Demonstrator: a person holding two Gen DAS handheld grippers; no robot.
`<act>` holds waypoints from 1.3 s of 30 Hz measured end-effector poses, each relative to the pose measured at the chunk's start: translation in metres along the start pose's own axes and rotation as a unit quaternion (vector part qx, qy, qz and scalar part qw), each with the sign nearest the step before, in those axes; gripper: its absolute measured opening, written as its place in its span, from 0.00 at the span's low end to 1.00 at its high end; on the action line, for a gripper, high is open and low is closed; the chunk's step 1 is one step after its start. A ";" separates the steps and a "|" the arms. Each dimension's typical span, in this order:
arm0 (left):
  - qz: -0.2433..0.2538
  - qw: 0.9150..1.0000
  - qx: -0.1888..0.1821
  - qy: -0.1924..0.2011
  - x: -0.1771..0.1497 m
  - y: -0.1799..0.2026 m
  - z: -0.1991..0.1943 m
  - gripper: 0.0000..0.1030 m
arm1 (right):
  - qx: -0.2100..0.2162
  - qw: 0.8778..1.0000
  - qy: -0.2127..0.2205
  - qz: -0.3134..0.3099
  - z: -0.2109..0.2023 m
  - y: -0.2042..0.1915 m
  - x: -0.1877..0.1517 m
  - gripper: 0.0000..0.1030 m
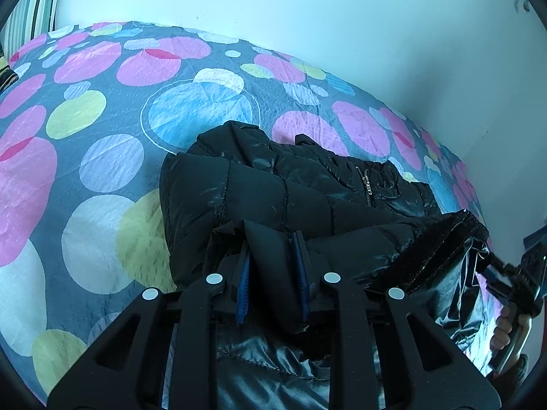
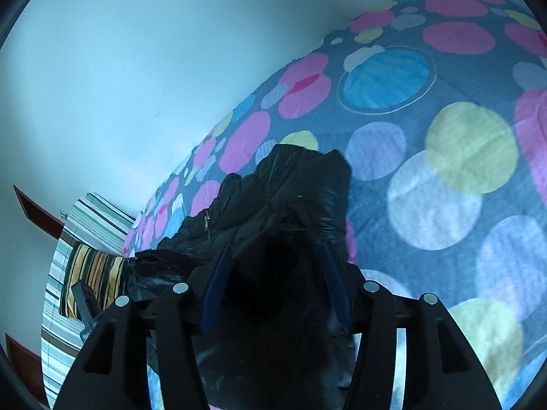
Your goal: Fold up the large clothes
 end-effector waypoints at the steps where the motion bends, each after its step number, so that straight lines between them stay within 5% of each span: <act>1: -0.002 1.000 0.000 -0.001 0.001 0.001 -0.001 0.22 | -0.003 1.000 -0.003 -0.007 0.001 -0.001 0.000 0.52; 11: -0.044 0.998 -0.043 -0.022 0.012 -0.007 -0.012 0.37 | -0.031 0.997 -0.020 -0.065 0.021 -0.013 0.001 0.52; 15: -0.053 0.997 -0.047 0.003 0.018 -0.013 -0.025 0.75 | -0.031 0.997 -0.019 -0.070 0.022 -0.015 0.005 0.52; 30: 0.056 0.997 -0.035 0.049 0.023 -0.023 -0.051 0.76 | -0.021 0.995 -0.005 -0.102 0.021 -0.028 0.019 0.52; 39: 0.103 0.994 -0.014 0.025 0.022 -0.021 -0.033 0.76 | -0.017 0.991 -0.012 -0.130 0.031 -0.033 0.032 0.52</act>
Point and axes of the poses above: each gripper's, at about its wrist camera, not at the fingertips, and z roughly the way its jaws point, y to its right, x to its top, the point moved 2 cm from there along z, roughly the way its jaws point, and after that the axes turned 8 degrees about -z, right-handed, at the moved point
